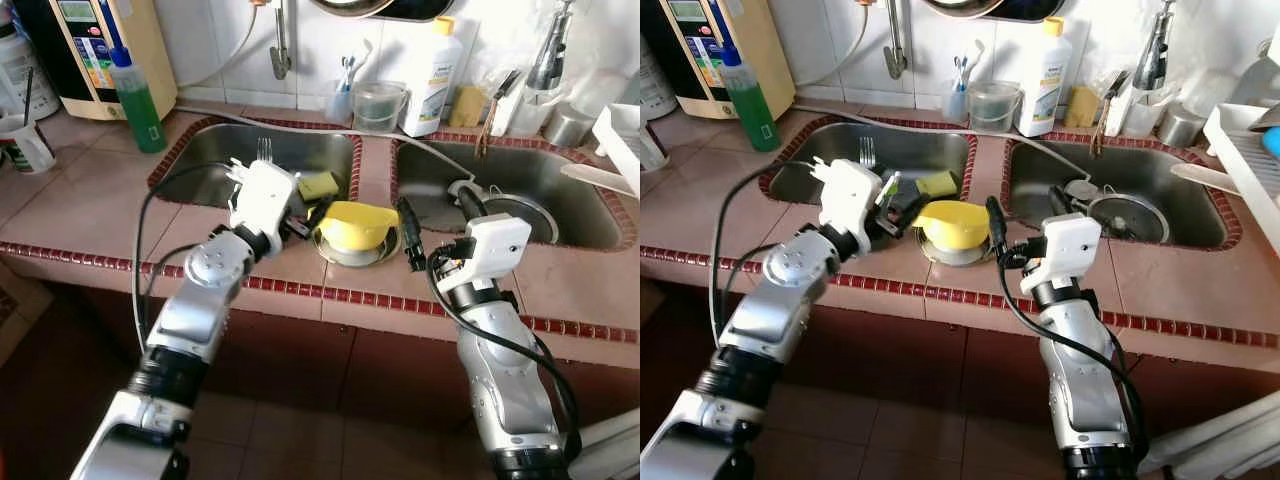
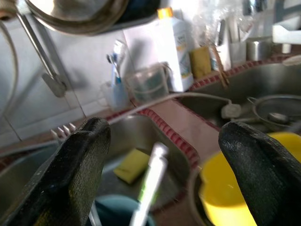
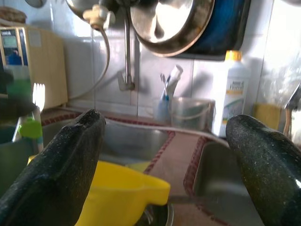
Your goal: Kitchen organization
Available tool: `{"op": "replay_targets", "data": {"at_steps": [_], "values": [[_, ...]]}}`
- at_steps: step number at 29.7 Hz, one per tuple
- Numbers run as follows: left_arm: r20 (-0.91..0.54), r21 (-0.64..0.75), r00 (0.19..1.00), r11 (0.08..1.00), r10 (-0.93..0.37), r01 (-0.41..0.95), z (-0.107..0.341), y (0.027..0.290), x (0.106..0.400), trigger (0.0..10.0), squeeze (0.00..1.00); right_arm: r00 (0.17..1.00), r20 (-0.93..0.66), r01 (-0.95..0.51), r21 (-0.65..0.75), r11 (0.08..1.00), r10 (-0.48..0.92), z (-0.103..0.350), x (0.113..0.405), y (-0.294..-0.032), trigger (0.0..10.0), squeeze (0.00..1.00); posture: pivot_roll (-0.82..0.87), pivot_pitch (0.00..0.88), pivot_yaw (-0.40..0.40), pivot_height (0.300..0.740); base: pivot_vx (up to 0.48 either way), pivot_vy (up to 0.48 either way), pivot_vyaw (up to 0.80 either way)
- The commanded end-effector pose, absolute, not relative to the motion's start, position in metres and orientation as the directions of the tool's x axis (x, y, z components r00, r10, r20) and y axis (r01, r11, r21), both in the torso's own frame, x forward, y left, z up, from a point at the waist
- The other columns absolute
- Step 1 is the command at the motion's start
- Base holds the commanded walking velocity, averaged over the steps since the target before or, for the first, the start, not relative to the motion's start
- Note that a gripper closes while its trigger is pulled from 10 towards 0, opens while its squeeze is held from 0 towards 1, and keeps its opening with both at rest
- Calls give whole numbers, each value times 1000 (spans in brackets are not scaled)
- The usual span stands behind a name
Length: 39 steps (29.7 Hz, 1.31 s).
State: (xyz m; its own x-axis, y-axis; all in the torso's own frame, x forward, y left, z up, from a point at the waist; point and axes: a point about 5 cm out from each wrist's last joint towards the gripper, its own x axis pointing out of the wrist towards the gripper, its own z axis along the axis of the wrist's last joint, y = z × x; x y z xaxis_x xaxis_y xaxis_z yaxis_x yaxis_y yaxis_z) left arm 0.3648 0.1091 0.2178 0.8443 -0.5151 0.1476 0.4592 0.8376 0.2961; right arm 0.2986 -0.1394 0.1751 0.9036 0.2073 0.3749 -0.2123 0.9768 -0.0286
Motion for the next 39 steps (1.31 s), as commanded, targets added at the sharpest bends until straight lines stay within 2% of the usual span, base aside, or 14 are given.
{"op": "replay_targets", "data": {"at_steps": [1,9,16,17,18,20,21,39], "values": [[132,312,840,827,-526,468,218,110,368,10000,0,897,392,-209,-28,977,203,182,297,-138,10000,0,-206,156,46,732,0,0,0],[120,327,822,804,-556,496,220,106,374,10000,0,903,384,-199,-21,980,192,182,291,-138,10000,0,-216,202,63,732,0,0,0],[144,300,815,809,-562,505,223,106,375,10000,0,914,362,-193,-12,981,184,177,286,-137,10000,0,-218,203,65,732,0,0,0],[161,289,802,805,-575,519,226,106,374,8196,0,914,361,-193,-11,981,184,177,285,-137,10000,0,-219,196,65,732,0,0,0],[167,283,800,805,-576,521,227,106,374,6863,0,915,360,-192,-11,981,183,176,286,-137,10000,0,-219,192,65,732,0,0,0],[171,278,800,807,-575,520,228,106,375,6863,0,915,359,-192,-10,981,183,176,286,-137,10000,0,-218,188,64,732,0,0,0],[180,281,802,811,-570,513,230,107,375,0,0,915,359,-193,-10,981,183,177,286,-137,10000,0,-217,184,63,732,0,0,0],[225,279,792,817,-567,505,240,117,376,0,0,911,364,-204,-13,979,195,180,292,-134,10000,0,-199,176,48,732,0,0,0]]}}
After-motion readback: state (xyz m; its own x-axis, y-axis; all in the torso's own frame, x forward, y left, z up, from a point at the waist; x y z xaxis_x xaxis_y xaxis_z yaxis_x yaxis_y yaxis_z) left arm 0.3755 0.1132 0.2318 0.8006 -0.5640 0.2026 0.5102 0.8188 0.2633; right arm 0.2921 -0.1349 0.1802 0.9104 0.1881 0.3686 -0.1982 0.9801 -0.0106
